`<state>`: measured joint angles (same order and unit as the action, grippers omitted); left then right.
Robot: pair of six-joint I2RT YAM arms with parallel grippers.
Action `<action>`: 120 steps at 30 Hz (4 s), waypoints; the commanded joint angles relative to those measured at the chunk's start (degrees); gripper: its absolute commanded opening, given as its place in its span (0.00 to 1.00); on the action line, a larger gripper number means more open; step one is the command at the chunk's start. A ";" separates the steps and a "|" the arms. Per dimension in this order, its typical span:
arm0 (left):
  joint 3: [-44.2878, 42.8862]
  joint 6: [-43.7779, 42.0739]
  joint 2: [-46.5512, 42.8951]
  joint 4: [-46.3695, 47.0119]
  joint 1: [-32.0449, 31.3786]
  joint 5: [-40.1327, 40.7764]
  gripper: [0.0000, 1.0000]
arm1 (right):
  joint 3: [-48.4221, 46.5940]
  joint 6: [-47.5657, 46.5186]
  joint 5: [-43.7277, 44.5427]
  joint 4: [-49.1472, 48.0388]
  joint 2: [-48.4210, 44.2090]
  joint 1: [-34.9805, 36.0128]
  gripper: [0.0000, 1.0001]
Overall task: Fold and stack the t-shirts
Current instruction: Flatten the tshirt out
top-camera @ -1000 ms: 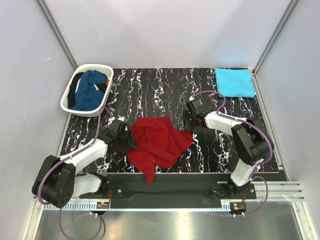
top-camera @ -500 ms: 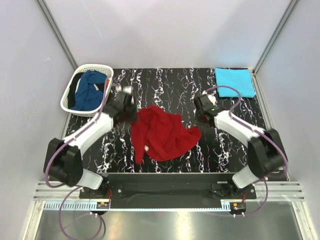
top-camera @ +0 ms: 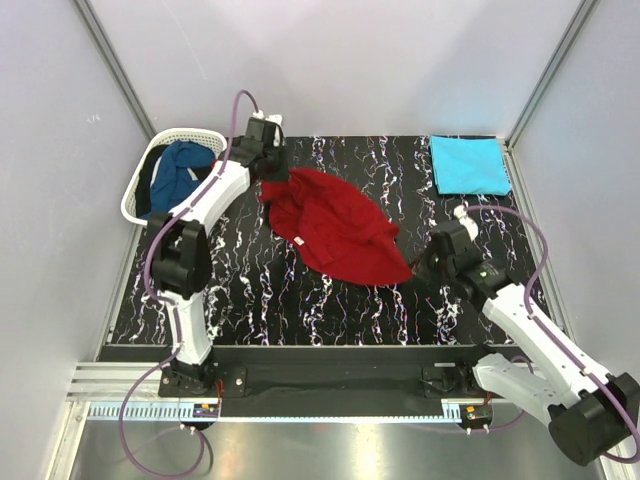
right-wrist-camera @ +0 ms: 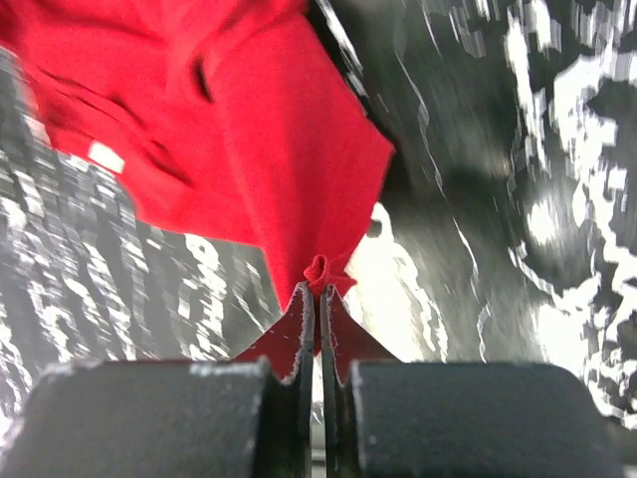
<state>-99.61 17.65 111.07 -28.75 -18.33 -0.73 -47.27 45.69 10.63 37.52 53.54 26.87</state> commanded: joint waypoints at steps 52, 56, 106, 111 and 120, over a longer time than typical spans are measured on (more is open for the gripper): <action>64.90 18.21 -49.54 15.22 6.73 -21.41 0.63 | -12.68 24.34 -8.79 -33.39 46.65 15.75 0.41; 64.63 18.65 -49.98 16.10 6.64 -23.00 0.63 | -9.78 28.66 -8.61 -37.07 48.67 15.93 0.41; 59.37 25.68 -29.34 28.23 -10.58 -9.91 0.64 | -9.25 0.98 7.39 -23.11 20.65 4.43 0.00; 55.67 27.00 -20.99 28.14 -13.75 -4.02 0.66 | -7.32 -1.74 5.71 -22.58 17.05 0.90 0.00; 49.35 25.60 -13.85 22.36 -15.16 0.54 0.18 | -7.05 -5.25 6.06 -22.23 15.10 -0.94 0.00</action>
<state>-48.14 45.08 96.90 -2.31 -33.56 -5.39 -53.91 43.59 15.81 15.57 70.32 27.22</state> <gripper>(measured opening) 0.239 0.012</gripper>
